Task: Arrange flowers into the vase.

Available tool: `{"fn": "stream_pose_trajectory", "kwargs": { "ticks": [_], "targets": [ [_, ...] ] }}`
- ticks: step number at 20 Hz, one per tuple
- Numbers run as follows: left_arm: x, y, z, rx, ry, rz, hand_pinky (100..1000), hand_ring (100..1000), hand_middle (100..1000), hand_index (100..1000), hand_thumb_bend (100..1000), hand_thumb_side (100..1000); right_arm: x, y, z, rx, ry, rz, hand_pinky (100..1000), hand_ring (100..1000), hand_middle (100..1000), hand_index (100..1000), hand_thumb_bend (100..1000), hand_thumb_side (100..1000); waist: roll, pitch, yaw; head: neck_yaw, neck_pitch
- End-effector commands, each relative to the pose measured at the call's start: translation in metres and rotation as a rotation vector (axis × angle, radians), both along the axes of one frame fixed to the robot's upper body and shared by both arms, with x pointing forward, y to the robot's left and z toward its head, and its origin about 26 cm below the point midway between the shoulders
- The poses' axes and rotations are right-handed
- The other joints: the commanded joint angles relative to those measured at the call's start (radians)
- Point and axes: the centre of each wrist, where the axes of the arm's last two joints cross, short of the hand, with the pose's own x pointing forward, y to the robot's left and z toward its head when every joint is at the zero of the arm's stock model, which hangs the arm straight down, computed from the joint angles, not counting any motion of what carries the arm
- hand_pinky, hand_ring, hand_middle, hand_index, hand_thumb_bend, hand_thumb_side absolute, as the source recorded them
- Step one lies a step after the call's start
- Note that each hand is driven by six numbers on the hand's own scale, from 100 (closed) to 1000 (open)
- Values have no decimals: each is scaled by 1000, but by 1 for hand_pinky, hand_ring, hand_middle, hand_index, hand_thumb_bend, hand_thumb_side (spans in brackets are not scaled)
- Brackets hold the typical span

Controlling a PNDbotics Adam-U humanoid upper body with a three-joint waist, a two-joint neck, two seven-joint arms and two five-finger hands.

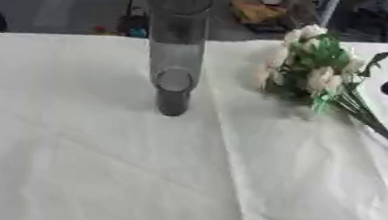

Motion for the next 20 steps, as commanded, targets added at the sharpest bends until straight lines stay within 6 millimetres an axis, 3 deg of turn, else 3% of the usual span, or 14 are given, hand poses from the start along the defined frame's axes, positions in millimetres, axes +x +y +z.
{"fn": "stream_pose_trajectory", "kwargs": {
  "ticks": [1,9,20],
  "targets": [
    [-2,1,6,11,-18,-6,756,675,748,869,181,836,8,-18,9,51,76,-44,731,965,875,973,457,877,-7,-24,0,5,18],
    [-2,1,6,15,-11,-16,756,674,745,868,185,833,33,-36,5,132,169,-105,716,881,878,951,468,838,-19,-32,10,0,35],
    [-2,1,7,19,-4,-20,759,674,745,868,183,836,63,-39,-12,132,178,-161,721,894,878,945,476,845,-29,-34,19,-7,40]
  ]
}}
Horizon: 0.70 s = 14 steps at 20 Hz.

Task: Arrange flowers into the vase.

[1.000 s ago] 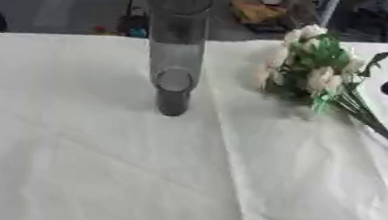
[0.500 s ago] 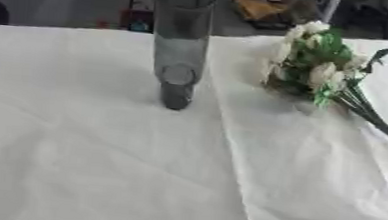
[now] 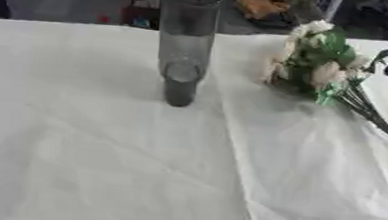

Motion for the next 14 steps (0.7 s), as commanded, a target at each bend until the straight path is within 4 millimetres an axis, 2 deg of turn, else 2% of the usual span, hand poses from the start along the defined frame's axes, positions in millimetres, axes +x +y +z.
{"fn": "stream_pose_trajectory", "kwargs": {
  "ticks": [1,14],
  "targets": [
    [-2,2,7,17,-23,0,759,674,745,868,183,837,1,-4,7,-40,-21,-25,721,895,879,945,476,845,1,-19,2,-7,5],
    [-2,-1,5,17,-38,6,760,676,746,868,158,856,11,-3,-11,-98,-20,-60,716,892,872,932,462,834,27,4,2,-37,-7]
  ]
}}
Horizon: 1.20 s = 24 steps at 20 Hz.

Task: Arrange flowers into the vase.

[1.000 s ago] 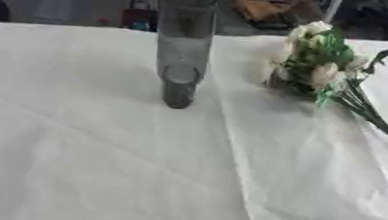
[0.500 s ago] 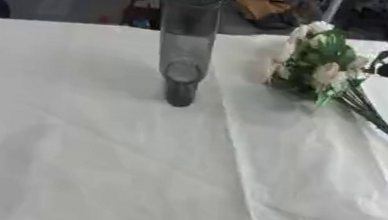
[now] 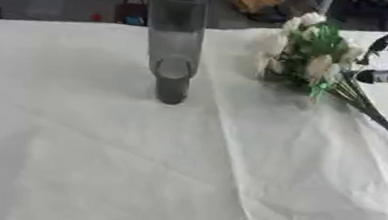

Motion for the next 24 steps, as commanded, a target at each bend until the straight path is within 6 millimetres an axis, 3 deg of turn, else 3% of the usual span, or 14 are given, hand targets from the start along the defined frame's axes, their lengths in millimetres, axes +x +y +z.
{"fn": "stream_pose_trajectory", "kwargs": {
  "ticks": [1,11,24],
  "targets": [
    [-2,-1,5,10,-28,0,760,676,746,868,157,856,-2,-5,9,-28,-26,-30,716,892,871,932,462,833,1,-13,-1,-4,-6],
    [-2,-3,5,13,-34,0,760,676,746,869,148,866,2,-15,-2,-11,-40,-93,718,896,871,951,465,836,5,4,10,-18,-27],
    [-2,-8,3,33,-55,1,760,678,747,869,136,868,1,-28,-3,-15,-109,-165,720,907,873,979,467,837,23,41,26,-41,-53]
  ]
}}
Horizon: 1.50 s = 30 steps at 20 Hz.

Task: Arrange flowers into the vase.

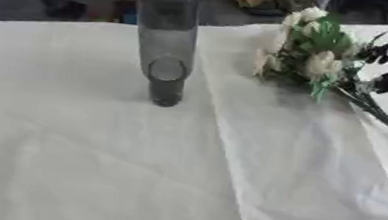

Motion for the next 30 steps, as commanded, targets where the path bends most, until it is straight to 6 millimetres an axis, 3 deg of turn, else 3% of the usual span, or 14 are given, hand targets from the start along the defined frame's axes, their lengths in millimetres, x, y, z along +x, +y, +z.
{"fn": "stream_pose_trajectory", "kwargs": {
  "ticks": [1,5,15,30],
  "targets": [
    [-2,-1,5,18,-30,1,760,678,747,868,135,868,-6,-9,17,-33,-48,-33,720,907,873,973,468,837,0,-15,-3,-2,-6],
    [-2,-2,5,24,-32,1,760,678,747,868,135,868,-8,-11,22,-29,-60,-35,720,908,873,969,468,833,0,-15,-13,5,5],
    [-2,-3,5,26,-43,-5,760,678,747,867,129,868,-10,-22,17,-30,-54,-84,722,910,875,971,474,823,12,-5,1,-21,-16],
    [-2,-7,6,34,-56,-13,760,679,748,867,125,871,-5,-22,7,-41,-57,-92,723,908,872,964,485,805,19,19,10,-40,-33]
  ]
}}
